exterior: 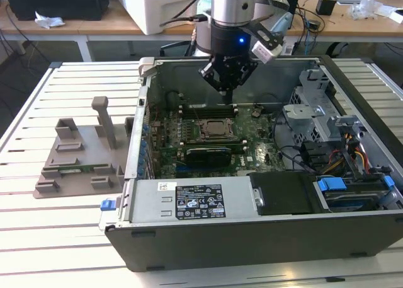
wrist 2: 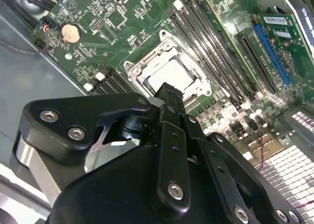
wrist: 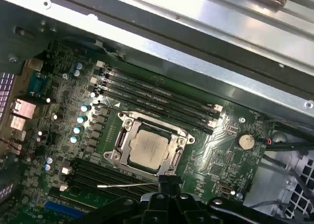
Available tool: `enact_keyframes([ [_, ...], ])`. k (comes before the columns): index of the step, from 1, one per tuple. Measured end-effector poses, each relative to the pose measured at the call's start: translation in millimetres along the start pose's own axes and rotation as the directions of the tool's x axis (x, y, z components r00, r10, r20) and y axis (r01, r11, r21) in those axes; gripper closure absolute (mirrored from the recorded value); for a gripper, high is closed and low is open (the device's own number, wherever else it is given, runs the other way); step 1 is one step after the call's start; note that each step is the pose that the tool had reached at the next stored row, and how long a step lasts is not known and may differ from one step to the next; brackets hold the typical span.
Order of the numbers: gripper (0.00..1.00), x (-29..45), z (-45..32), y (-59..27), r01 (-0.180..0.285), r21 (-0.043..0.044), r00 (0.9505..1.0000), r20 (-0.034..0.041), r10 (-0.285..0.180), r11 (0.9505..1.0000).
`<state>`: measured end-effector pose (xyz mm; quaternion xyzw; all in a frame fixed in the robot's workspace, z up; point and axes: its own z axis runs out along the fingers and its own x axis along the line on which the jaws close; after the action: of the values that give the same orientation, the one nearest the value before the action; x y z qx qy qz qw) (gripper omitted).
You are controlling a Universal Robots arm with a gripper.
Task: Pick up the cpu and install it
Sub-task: 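Install the first cpu locking lever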
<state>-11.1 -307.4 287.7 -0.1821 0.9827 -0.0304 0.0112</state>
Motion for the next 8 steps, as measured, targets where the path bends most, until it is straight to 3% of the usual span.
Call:
enact_keyframes([
  [4, 0.89, 0.0, 0.0, 0.0, 0.115, -0.0009, 0.9934, 0.0074, -0.115, 0.9934],
  [8, 0.89, 0.0, 0.0, 0.0, 0.109, -0.0006, 0.994, 0.007, -0.109, 0.994],
])
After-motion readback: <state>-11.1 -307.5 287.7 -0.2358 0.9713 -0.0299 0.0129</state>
